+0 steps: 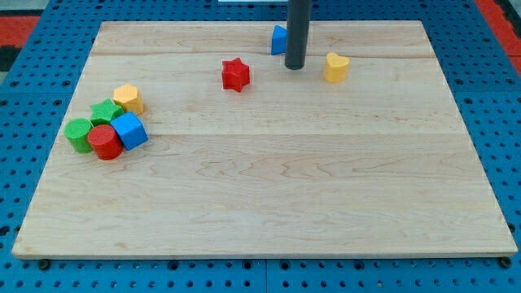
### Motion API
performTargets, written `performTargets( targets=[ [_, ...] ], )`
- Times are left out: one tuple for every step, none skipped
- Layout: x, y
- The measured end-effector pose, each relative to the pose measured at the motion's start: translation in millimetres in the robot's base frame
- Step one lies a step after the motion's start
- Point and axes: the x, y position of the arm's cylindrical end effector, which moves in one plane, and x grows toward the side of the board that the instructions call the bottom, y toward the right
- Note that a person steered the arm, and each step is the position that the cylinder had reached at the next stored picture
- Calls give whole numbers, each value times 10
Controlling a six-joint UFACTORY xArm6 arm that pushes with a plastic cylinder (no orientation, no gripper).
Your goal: Move the red star diagonally to the blue cube
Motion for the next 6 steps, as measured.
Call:
performTargets(
  targets=[
    [104, -825],
    [395, -1640],
    [407, -2038],
    [219, -1352],
    [183, -838],
    [425, -1349]
  ],
)
